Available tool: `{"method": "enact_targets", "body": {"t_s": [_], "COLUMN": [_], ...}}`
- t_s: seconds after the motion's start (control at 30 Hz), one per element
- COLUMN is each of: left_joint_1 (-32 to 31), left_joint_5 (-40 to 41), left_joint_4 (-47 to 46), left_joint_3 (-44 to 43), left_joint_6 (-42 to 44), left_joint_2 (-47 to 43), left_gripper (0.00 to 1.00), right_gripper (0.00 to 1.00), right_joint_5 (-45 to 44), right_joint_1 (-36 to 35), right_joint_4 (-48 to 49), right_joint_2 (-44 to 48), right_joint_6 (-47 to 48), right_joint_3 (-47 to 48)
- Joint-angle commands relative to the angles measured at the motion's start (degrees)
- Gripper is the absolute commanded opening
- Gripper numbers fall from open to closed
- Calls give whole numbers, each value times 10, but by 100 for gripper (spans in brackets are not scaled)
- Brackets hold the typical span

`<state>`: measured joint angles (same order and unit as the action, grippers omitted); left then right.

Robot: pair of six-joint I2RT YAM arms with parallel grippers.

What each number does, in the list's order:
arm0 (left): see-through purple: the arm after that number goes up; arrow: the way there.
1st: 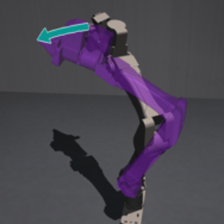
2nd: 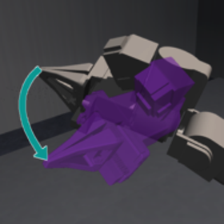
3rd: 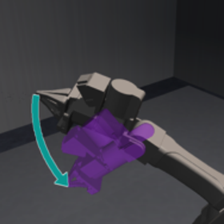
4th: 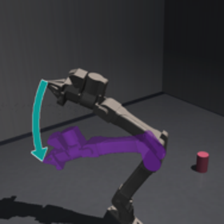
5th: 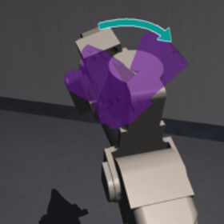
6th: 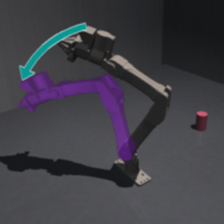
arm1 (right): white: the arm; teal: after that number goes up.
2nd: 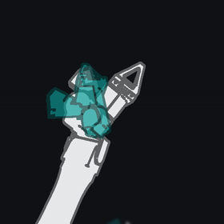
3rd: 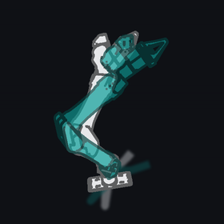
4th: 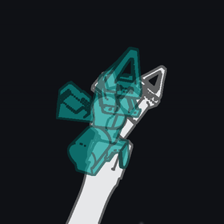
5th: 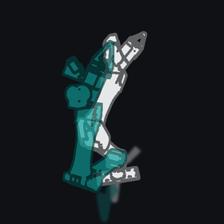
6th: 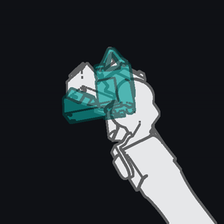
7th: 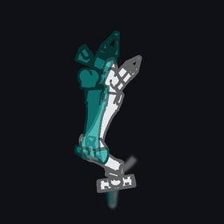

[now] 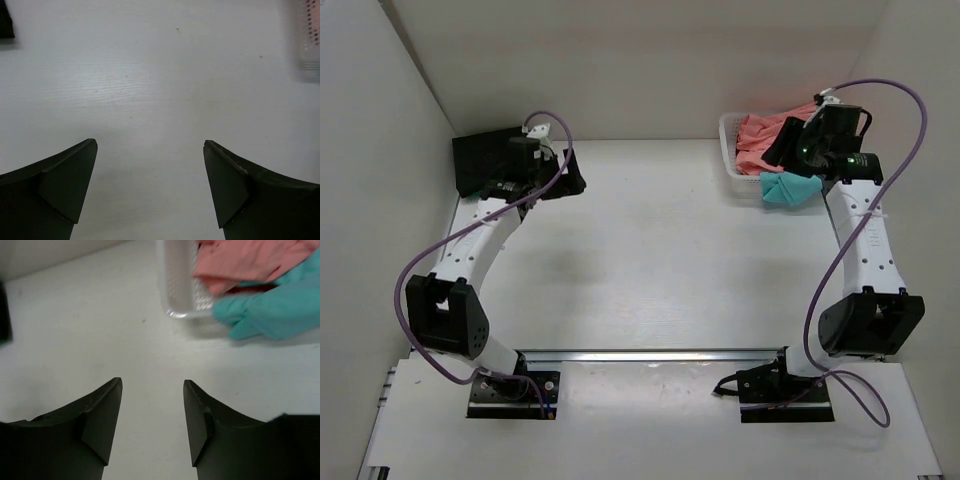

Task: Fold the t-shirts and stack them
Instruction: Grab crumpled tshirt from bin with the right arm

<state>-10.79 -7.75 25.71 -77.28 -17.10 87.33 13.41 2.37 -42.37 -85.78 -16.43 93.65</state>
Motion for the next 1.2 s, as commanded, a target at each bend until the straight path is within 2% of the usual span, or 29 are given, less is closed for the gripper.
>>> {"method": "enact_targets", "body": {"t_s": [0.0, 0.1, 0.17, 0.27, 0.33, 0.37, 0.43, 0.5, 0.57, 0.63, 0.67, 0.7, 0.73, 0.77, 0.83, 0.87, 0.9, 0.93, 0.97, 1.03, 1.07, 1.1, 1.13, 1.17], "left_joint_1": [-34, -77, -96, -81, -71, -76, -96, -96, -80, -24, -9, 9, 17, -7, -20, -25, -26, -26, -27, -19, -18, -21, -36, -36], "left_joint_5": [109, 196, 238, 265, 328, 345, 439, 478, 460, 377, 351, 349, 361, 400, 419, 418, 418, 412, 405, 396, 396, 404, 428, 428], "left_joint_4": [2, 7, 14, 10, 1, 0, -29, -67, -107, -181, -190, -171, -142, -153, -146, -143, -142, -140, -136, -128, -120, -119, -110, -109], "left_joint_3": [53, 97, 138, 184, 203, 209, 223, 257, 287, 327, 344, 326, 315, 313, 324, 320, 325, 329, 332, 339, 340, 344, 356, 356], "left_joint_6": [-10, 2, 50, 70, 75, 107, 151, 193, 247, 283, 287, 286, 296, 323, 355, 359, 355, 354, 346, 328, 314, 305, 306, 302], "left_joint_2": [-61, -97, -115, -169, -191, -197, -211, -232, -287, -337, -359, -350, -326, -321, -311, -306, -306, -303, -307, -309, -314, -313, -327, -325], "left_gripper": [98, 99, 99, 99, 99, 99, 99, 99, 99, 99, 98, 95, 96, 99, 99, 99, 99, 98, 99, 80, 52, 30, 0, 0], "right_gripper": [50, 55, 56, 57, 57, 54, 54, 56, 60, 61, 61, 61, 60, 60, 60, 51, 34, 9, 0, 0, 0, 0, 0, 0], "right_joint_5": [-81, -102, -108, -130, -133, -133, -149, -167, -185, -196, -203, -203, -200, -194, -184, -177, -172, -168, -164, -169, -176, -177, -169, -168], "right_joint_1": [19, 17, 29, 34, 30, 34, 32, 33, 29, 25, 22, 22, 23, 22, 24, 25, 26, 28, 24, 26, 26, 29, 32, 33], "right_joint_4": [133, 157, 161, 151, 144, 136, 122, 86, 63, 42, 38, 34, 33, 35, 42, 38, 28, 28, 33, 47, 62, 80, 110, 117], "right_joint_2": [12, -45, -85, -160, -207, -248, -328, -396, -464, -543, -554, -574, -587, -591, -607, -611, -620, -619, -621, -592, -575, -562, -505, -505], "right_joint_6": [-17, 7, 9, 21, 43, 46, 58, 68, 83, 85, 85, 78, 65, 54, 52, 46, 40, 40, 39, 47, 53, 56, 60, 60], "right_joint_3": [-2, 31, 50, 99, 159, 173, 251, 334, 432, 478, 488, 485, 476, 461, 448, 463, 474, 492, 497, 494, 487, 481, 469, 469]}}
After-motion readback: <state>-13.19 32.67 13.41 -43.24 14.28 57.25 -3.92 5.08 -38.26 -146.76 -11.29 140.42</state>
